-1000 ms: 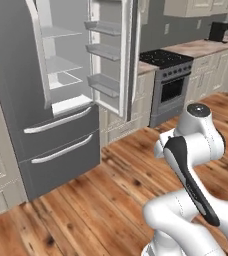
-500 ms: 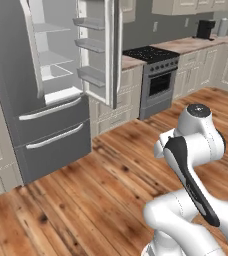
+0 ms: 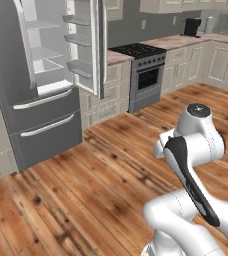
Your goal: Take the cakes from the fridge and place them on the empty tray on the dining counter.
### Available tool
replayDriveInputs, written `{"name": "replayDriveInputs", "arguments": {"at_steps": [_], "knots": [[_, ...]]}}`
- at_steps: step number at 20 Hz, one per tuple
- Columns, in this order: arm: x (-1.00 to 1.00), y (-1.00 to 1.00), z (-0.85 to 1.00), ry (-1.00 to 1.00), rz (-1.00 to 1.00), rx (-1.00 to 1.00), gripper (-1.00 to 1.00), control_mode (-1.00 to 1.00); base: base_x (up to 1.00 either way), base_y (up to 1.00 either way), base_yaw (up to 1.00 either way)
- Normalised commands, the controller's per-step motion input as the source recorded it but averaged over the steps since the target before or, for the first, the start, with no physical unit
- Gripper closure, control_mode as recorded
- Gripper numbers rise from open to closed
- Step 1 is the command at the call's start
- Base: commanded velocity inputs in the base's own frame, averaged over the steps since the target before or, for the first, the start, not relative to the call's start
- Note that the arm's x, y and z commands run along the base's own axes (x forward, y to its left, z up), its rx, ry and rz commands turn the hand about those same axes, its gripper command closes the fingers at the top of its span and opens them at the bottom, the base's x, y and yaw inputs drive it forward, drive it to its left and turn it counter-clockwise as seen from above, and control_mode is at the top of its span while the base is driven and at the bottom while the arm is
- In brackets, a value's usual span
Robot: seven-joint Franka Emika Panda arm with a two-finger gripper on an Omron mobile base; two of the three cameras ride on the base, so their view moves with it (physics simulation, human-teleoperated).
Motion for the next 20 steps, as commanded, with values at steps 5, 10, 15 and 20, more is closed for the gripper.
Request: {"name": "replayDriveInputs", "arguments": {"at_steps": [5,10,15,20], "knots": [[0.0,0.0,0.0,0.0,0.0,0.0,1.0,1.0,-0.82,0.0,-0.07],[0.0,0.0,0.0,0.0,0.0,0.0,1.0,1.0,-0.79,0.0,-0.06],[0.0,0.0,0.0,0.0,0.0,0.0,1.0,1.0,-0.79,0.0,-0.07],[0.0,0.0,0.0,0.0,0.0,0.0,1.0,1.0,-0.78,0.0,-0.05]]}}
